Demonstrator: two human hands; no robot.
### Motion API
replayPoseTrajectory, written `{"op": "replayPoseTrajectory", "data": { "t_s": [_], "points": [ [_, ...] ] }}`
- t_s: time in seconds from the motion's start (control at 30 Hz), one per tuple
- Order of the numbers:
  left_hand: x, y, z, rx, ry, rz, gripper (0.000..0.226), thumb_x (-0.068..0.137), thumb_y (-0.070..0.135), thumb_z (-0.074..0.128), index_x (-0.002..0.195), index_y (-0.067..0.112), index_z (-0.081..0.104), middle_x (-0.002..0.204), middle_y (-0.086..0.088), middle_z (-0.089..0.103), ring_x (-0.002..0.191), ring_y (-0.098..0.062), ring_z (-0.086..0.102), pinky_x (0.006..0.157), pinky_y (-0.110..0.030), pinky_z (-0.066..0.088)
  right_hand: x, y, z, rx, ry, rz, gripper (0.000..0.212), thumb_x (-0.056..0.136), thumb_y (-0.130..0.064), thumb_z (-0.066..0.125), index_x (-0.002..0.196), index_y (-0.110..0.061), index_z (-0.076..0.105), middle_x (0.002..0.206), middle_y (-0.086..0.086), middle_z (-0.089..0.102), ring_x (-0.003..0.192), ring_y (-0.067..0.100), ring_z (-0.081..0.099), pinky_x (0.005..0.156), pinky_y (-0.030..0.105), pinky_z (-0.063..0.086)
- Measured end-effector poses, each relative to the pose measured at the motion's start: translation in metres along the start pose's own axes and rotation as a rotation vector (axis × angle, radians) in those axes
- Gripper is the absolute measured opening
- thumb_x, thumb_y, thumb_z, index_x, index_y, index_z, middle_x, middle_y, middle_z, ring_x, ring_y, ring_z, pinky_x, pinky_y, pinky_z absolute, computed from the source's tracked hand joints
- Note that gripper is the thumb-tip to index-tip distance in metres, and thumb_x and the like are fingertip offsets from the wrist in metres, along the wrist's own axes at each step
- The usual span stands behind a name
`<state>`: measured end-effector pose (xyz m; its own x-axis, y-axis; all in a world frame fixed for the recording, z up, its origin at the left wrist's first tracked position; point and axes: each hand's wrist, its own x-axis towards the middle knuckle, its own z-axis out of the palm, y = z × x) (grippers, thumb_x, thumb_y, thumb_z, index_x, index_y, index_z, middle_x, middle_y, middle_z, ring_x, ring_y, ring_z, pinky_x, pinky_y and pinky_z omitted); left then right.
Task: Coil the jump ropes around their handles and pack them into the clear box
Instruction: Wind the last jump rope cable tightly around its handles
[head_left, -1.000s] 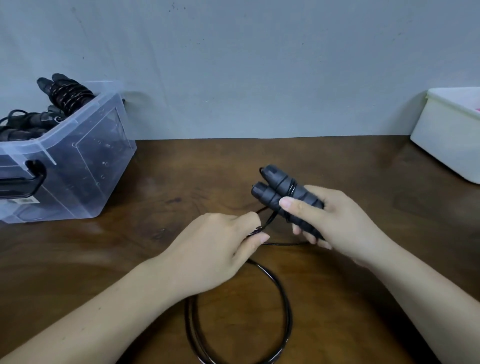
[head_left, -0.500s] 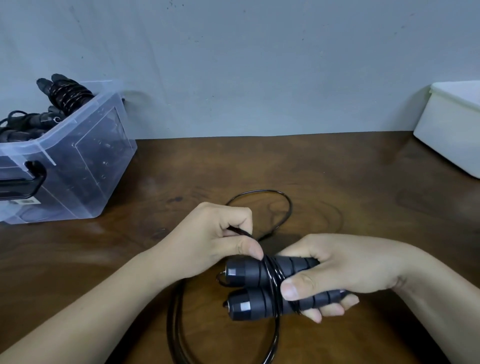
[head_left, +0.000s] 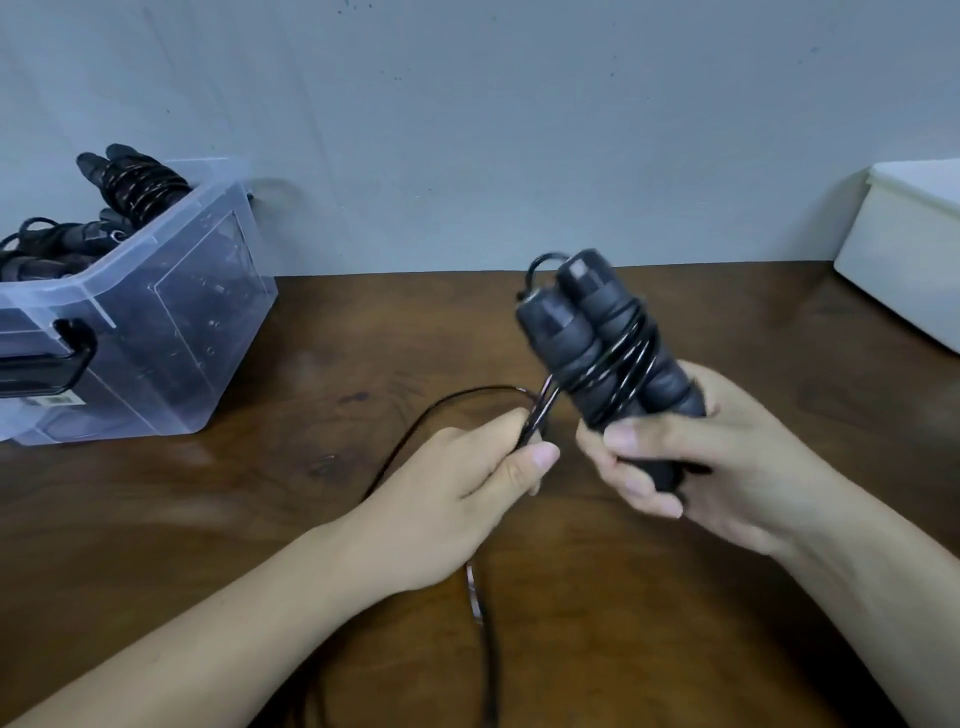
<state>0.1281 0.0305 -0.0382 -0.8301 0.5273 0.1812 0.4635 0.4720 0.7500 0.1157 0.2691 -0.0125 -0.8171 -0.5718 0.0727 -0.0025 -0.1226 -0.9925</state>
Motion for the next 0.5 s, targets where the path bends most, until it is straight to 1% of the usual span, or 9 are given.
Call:
{"op": "replayPoseTrajectory", "data": {
  "t_s": [0.03, 0.07, 0.13, 0.17, 0.23, 0.27, 0.33, 0.43, 0.5],
  "points": [
    [0.001, -0.002, 0.0, 0.03, -0.016, 0.004, 0.035, 0.112, 0.047, 0.04, 0.09, 0.025, 0.055, 0.06, 0.009, 0.05, 0.054, -0.01, 0.05, 0.057, -0.025, 0.037, 0.0, -0.001, -0.002, 0.019, 0.065, -0.011, 0.016, 0.092, -0.003, 0.068, 0.101, 0.001, 0.055, 0.075, 0.017, 0.054, 0.053, 0.02, 0.046, 0.045, 0.031, 0.03],
    [0.0, -0.002, -0.001, 0.089, -0.028, 0.016, 0.036, 0.112, 0.049, 0.039, 0.091, 0.024, 0.054, 0.062, 0.007, 0.051, 0.056, -0.014, 0.052, 0.056, -0.029, 0.038, 0.002, -0.001, -0.005, 0.022, 0.136, -0.03, 0.017, 0.095, -0.003, 0.069, 0.103, 0.0, 0.054, 0.081, 0.018, 0.055, 0.056, 0.021, 0.046, 0.046, 0.033, 0.029],
    [0.001, -0.002, -0.001, 0.167, -0.033, 0.012, 0.037, 0.112, 0.051, 0.037, 0.093, 0.023, 0.053, 0.068, 0.002, 0.055, 0.063, -0.02, 0.056, 0.06, -0.041, 0.044, 0.004, -0.001, -0.011, -0.051, 0.296, -0.044, 0.023, 0.097, -0.003, 0.073, 0.11, -0.005, 0.054, 0.087, 0.019, 0.06, 0.061, 0.025, 0.048, 0.047, 0.034, 0.032],
    [0.0, -0.002, -0.001, 0.197, -0.039, 0.0, 0.036, 0.112, 0.052, 0.037, 0.094, 0.024, 0.052, 0.069, 0.001, 0.056, 0.064, -0.021, 0.057, 0.061, -0.044, 0.046, 0.005, 0.002, -0.014, -0.13, 0.369, -0.035, 0.029, 0.096, -0.004, 0.074, 0.115, -0.009, 0.053, 0.086, 0.018, 0.064, 0.062, 0.027, 0.05, 0.048, 0.035, 0.036],
    [-0.002, -0.002, -0.005, 0.287, -0.061, 0.01, 0.031, 0.111, 0.053, 0.039, 0.095, 0.029, 0.049, 0.068, 0.003, 0.057, 0.064, -0.018, 0.059, 0.06, -0.042, 0.048, 0.007, 0.007, -0.019, -0.358, 0.458, 0.01, 0.041, 0.095, -0.011, 0.078, 0.122, -0.026, 0.052, 0.081, 0.017, 0.069, 0.059, 0.027, 0.055, 0.053, 0.038, 0.043],
    [-0.003, -0.002, -0.006, 0.336, -0.061, 0.031, 0.029, 0.111, 0.054, 0.041, 0.094, 0.031, 0.048, 0.067, 0.005, 0.057, 0.065, -0.017, 0.06, 0.057, -0.038, 0.047, 0.008, 0.011, -0.021, -0.469, 0.477, 0.035, 0.043, 0.095, -0.016, 0.079, 0.123, -0.03, 0.051, 0.077, 0.017, 0.069, 0.057, 0.025, 0.056, 0.055, 0.038, 0.045],
    [-0.005, -0.005, -0.011, 0.416, -0.022, 0.091, 0.028, 0.11, 0.053, 0.044, 0.093, 0.031, 0.048, 0.065, 0.008, 0.054, 0.065, -0.013, 0.059, 0.052, -0.032, 0.044, 0.008, 0.015, -0.022, -0.629, 0.431, 0.108, 0.041, 0.094, -0.022, 0.081, 0.119, -0.035, 0.052, 0.07, 0.014, 0.068, 0.051, 0.017, 0.057, 0.058, 0.034, 0.045],
    [-0.005, -0.005, -0.016, 0.491, 0.051, 0.165, 0.026, 0.109, 0.052, 0.048, 0.093, 0.031, 0.053, 0.065, 0.015, 0.049, 0.062, -0.008, 0.056, 0.051, -0.021, 0.041, 0.009, 0.018, -0.019, -0.782, 0.287, 0.232, 0.031, 0.093, -0.027, 0.082, 0.108, -0.032, 0.055, 0.068, 0.01, 0.069, 0.051, 0.011, 0.058, 0.058, 0.031, 0.045],
    [-0.004, -0.006, -0.02, 0.462, 0.109, 0.197, 0.026, 0.107, 0.052, 0.052, 0.096, 0.029, 0.06, 0.072, 0.015, 0.056, 0.065, -0.008, 0.059, 0.055, -0.026, 0.048, 0.008, 0.017, -0.01, -0.761, 0.156, 0.271, 0.028, 0.094, -0.025, 0.083, 0.105, -0.026, 0.058, 0.07, 0.005, 0.069, 0.052, 0.008, 0.058, 0.057, 0.031, 0.046]
  ]
}}
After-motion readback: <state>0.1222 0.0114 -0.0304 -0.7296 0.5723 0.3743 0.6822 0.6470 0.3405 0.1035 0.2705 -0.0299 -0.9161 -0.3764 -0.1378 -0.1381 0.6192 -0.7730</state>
